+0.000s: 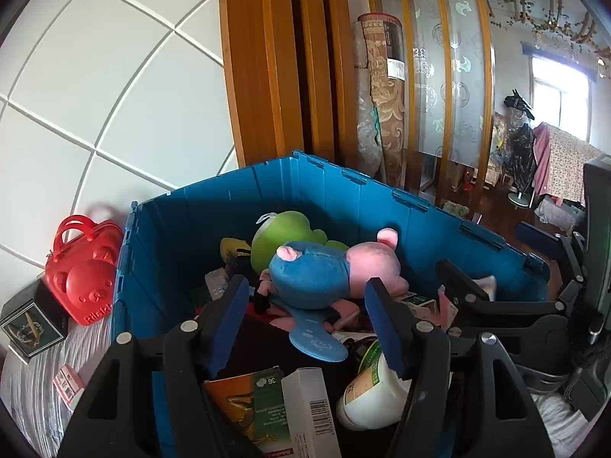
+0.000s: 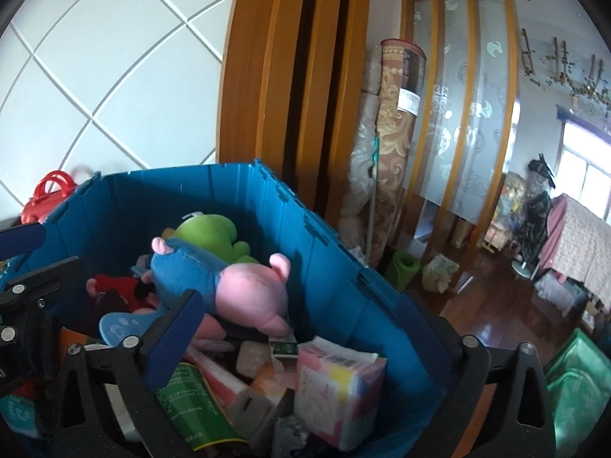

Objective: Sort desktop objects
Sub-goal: 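Withdraw both tools from the bin back over the bed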

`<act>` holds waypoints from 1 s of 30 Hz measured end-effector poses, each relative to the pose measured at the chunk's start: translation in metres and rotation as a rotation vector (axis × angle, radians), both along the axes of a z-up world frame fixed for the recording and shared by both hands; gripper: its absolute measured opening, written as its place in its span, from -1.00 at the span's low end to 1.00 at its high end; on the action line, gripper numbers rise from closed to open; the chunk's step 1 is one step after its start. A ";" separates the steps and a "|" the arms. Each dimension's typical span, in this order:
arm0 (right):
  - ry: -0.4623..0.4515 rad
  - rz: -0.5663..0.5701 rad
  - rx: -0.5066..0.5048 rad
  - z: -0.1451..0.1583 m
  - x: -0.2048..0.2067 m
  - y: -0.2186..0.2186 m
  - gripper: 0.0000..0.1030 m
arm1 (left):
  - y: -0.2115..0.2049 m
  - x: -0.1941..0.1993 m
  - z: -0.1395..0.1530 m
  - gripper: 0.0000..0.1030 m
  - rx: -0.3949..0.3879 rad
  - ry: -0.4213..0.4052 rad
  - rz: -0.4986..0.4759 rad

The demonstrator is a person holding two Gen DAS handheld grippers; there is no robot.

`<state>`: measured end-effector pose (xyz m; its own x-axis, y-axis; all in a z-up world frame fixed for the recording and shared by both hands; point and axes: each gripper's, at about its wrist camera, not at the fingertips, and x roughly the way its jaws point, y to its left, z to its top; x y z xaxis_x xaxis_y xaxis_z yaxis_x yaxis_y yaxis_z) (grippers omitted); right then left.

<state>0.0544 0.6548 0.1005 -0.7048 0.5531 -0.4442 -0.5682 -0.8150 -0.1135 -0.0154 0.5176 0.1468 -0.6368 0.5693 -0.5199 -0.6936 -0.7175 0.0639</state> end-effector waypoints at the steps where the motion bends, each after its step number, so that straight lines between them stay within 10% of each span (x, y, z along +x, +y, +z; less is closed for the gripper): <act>1: 0.004 0.003 -0.001 0.001 0.002 0.000 0.99 | -0.001 0.000 0.001 0.22 0.004 -0.002 0.001; 18: 0.056 0.028 0.083 0.035 0.024 -0.066 1.00 | -0.078 0.020 0.028 0.51 0.120 0.108 0.003; 30: 0.115 0.136 0.122 0.064 0.011 -0.206 1.00 | -0.233 -0.003 0.023 0.51 0.164 0.113 0.096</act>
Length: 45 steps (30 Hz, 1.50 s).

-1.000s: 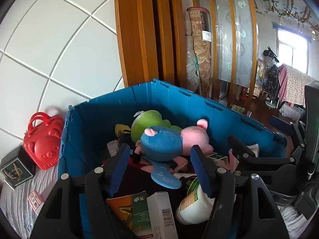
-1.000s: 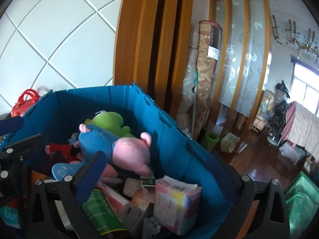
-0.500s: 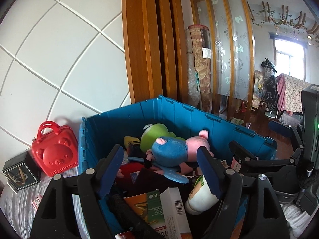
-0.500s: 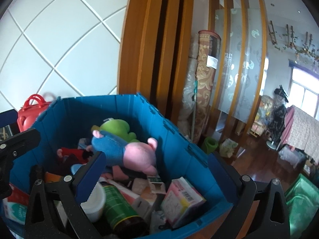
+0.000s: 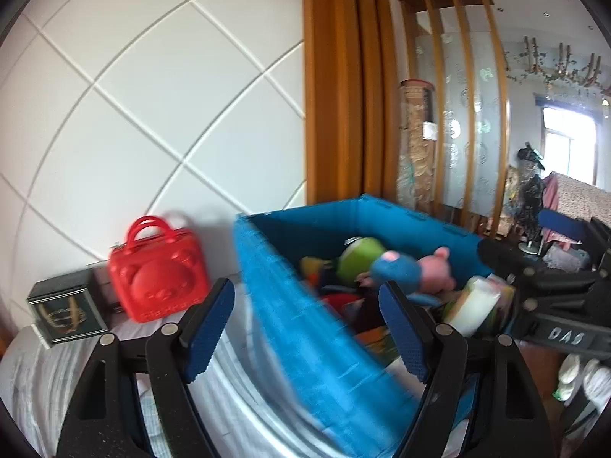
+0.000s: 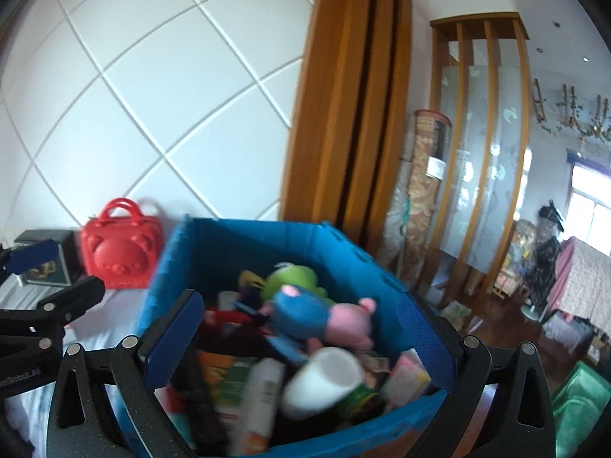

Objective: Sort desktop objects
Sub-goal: 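Withdraw both tools from the bin back over the bed, then grasp the pink-white tissue pack with both tools from either side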

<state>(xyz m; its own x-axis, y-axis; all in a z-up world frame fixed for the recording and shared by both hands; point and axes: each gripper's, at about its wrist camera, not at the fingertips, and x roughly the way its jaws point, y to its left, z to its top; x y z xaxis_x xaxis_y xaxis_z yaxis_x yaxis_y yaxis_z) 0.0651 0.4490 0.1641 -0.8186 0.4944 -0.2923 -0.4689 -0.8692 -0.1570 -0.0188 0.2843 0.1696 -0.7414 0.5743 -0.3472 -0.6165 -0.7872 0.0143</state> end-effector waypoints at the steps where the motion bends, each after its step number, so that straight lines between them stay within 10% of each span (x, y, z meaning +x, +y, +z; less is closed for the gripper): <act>1: -0.001 0.023 -0.003 0.001 -0.006 -0.020 1.00 | -0.018 -0.004 -0.003 0.51 -0.018 0.000 0.013; 9: -0.096 0.186 -0.068 -0.025 -0.074 -0.149 1.00 | -0.169 -0.045 -0.042 0.51 -0.106 -0.077 0.181; 22: -0.355 0.398 -0.312 -0.178 -0.239 -0.283 1.00 | -0.336 -0.161 -0.129 0.51 -0.220 -0.272 0.381; 36: -0.636 0.511 -0.361 -0.325 -0.388 -0.352 1.00 | -0.358 -0.306 -0.242 0.51 -0.317 -0.478 0.369; 45: -0.629 0.333 -0.405 -0.332 -0.417 -0.246 1.00 | -0.318 -0.347 -0.274 0.51 -0.323 -0.498 0.233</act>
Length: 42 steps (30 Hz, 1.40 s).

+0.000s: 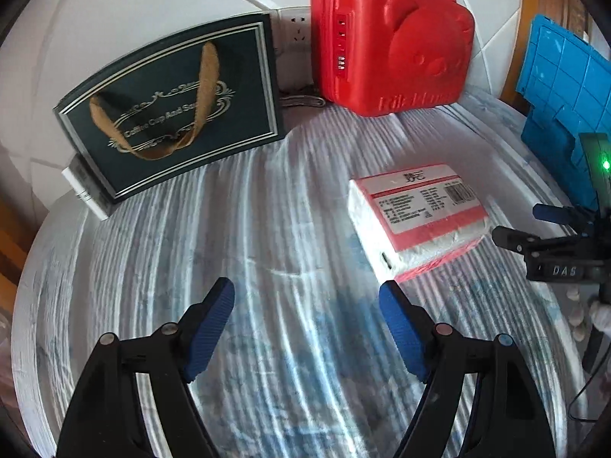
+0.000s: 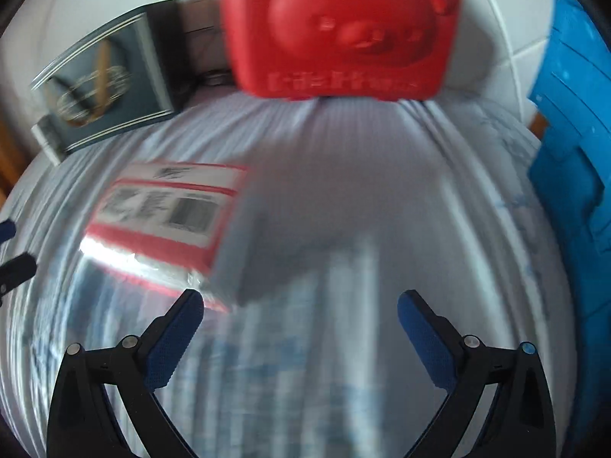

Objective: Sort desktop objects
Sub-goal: 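Grasp the pink-white tissue pack with both tools from either side, then carry the tissue pack into the blue bin and release it from both tools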

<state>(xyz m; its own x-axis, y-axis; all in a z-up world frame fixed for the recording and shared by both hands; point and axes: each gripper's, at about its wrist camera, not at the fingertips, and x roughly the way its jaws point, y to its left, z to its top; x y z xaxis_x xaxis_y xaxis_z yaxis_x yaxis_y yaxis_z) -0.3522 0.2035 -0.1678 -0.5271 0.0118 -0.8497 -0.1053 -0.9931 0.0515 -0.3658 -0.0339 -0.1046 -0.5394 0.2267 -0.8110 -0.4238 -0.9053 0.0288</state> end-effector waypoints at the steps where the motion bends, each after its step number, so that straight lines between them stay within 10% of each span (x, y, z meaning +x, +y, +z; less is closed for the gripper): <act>1: 0.006 -0.005 -0.044 0.003 0.000 0.011 1.00 | 0.007 -0.002 -0.002 0.51 0.012 -0.005 -0.025; 16: -0.027 0.183 -0.324 -0.002 -0.040 -0.022 0.99 | 0.075 -0.023 -0.056 0.51 0.031 -0.136 -0.193; 19: -0.039 0.206 -0.390 -0.010 -0.051 -0.020 0.48 | 0.082 -0.023 -0.059 0.36 0.033 -0.107 -0.205; 25: -0.012 0.264 -0.273 0.007 -0.047 -0.026 0.37 | 0.086 -0.020 -0.053 0.27 0.025 -0.084 -0.201; 42: 0.198 0.278 -0.226 0.140 0.030 -0.019 0.36 | 0.081 0.053 0.083 0.26 0.091 0.116 -0.185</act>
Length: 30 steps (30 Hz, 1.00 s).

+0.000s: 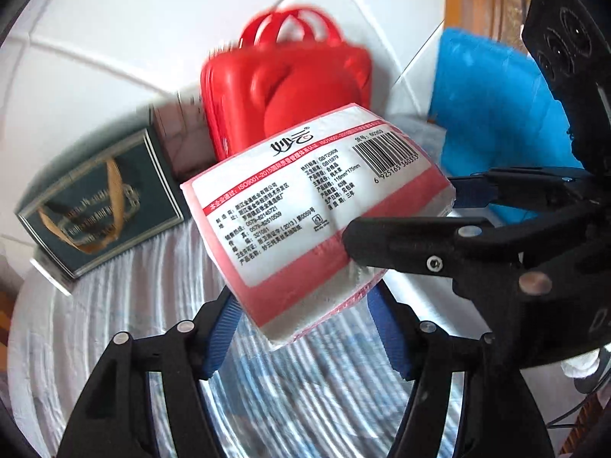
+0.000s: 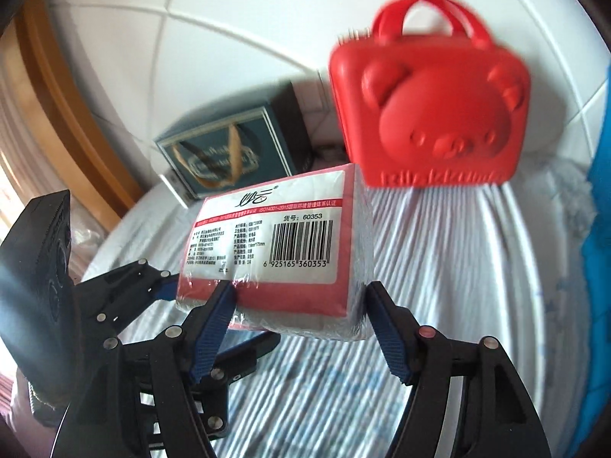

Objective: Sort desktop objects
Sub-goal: 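Carry the tissue pack into the blue bin and release it from both tools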

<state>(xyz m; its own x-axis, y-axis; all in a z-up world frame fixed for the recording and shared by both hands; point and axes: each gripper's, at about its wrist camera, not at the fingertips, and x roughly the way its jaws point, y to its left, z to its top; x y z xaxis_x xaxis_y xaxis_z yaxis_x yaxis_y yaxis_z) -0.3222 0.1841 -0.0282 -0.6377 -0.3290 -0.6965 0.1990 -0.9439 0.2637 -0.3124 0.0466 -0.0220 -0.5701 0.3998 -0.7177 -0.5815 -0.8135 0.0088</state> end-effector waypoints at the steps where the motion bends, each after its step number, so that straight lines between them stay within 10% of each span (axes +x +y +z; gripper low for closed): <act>1: 0.021 -0.004 0.000 0.013 0.012 0.003 0.36 | 0.001 0.009 0.011 0.26 0.007 0.017 -0.002; 14: 0.206 -0.142 0.052 0.132 0.159 0.063 0.35 | 0.060 0.137 0.126 0.26 0.102 0.201 -0.143; 30: 0.335 -0.325 0.070 0.196 0.319 0.250 0.35 | 0.259 0.270 0.193 0.26 0.130 0.321 -0.330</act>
